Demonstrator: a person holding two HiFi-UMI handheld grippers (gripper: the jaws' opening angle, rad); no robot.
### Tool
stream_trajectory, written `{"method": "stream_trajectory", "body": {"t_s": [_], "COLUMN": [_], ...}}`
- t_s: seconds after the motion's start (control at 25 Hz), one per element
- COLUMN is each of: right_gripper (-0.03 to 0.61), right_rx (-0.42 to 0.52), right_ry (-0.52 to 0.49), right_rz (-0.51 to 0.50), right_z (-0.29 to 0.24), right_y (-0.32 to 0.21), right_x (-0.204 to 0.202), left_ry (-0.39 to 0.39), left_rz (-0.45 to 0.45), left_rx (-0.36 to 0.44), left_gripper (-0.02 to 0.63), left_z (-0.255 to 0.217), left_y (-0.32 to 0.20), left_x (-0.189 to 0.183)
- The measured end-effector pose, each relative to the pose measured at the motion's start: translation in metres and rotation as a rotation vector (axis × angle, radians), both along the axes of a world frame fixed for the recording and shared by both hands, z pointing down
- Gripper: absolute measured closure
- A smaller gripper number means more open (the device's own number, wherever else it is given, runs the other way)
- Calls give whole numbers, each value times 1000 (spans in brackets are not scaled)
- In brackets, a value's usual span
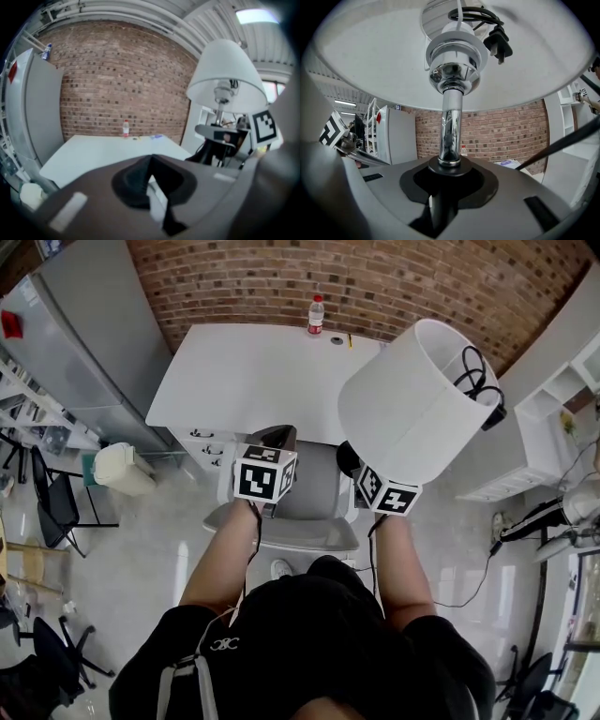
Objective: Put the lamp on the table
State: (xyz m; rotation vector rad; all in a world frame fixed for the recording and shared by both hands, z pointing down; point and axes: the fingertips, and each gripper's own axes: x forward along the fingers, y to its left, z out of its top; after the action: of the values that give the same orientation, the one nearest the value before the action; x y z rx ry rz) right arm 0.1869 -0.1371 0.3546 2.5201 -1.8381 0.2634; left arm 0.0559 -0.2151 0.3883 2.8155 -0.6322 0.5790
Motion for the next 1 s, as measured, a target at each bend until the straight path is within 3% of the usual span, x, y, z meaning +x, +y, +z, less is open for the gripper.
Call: {"method": "stream_trajectory", "body": {"t_s": [0.64,1.0], "right_gripper": [492,492], "right_rx": [46,12], "right_ry": [34,76], "right_rz": [-85,-170], "right_z": [29,82], "right_y": [-117,-201], "right_x": [109,142], "left_ry": [-46,-71], "left_rz": [-205,-324], "left_rx": [-40,-117], "left_gripper": [615,615], "left_z": [17,48], "left_y": [-68,-103], "left_x": [38,47]}}
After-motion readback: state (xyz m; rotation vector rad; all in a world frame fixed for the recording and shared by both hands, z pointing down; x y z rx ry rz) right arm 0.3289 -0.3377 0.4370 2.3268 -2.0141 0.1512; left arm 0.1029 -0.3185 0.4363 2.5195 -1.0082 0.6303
